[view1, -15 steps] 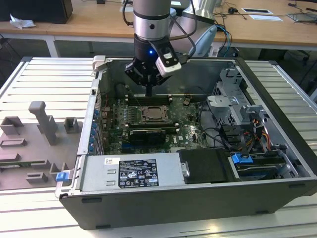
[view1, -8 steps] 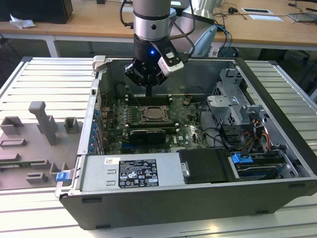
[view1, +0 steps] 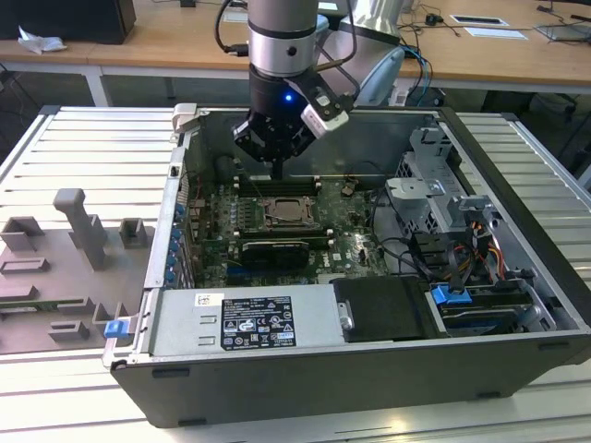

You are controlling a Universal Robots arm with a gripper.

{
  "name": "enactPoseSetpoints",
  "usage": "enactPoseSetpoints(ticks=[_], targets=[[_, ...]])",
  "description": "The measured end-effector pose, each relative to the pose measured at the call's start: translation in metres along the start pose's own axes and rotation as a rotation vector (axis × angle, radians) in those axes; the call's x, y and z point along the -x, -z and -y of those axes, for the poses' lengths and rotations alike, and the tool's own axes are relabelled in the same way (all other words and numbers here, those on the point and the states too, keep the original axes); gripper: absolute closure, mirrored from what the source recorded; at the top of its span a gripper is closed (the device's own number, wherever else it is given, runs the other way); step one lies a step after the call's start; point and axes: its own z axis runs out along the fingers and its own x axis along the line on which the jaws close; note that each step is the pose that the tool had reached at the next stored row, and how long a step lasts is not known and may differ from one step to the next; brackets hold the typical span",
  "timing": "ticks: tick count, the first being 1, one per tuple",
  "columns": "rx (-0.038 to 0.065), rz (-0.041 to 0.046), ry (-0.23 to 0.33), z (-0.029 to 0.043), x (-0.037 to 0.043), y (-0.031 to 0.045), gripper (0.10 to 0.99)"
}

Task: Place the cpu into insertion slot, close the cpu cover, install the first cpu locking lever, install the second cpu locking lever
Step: 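Install the first cpu locking lever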

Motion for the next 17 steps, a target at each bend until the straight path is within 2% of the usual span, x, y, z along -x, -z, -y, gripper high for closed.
enactPoseSetpoints(ticks=[4,10,13,15,17], targets=[[-0.001,0.0013,-0.019,-0.0014,-0.0042,-0.0015,0.980],[-0.002,0.0050,-0.110,-0.0018,-0.0065,-0.0073,0.980],[-0.001,0.0055,-0.111,-0.0044,-0.0180,-0.0086,0.980],[-0.001,0.0058,-0.111,-0.0072,-0.0304,-0.0096,0.980],[-0.001,0.0063,-0.112,-0.0088,-0.0373,-0.0106,0.980]])
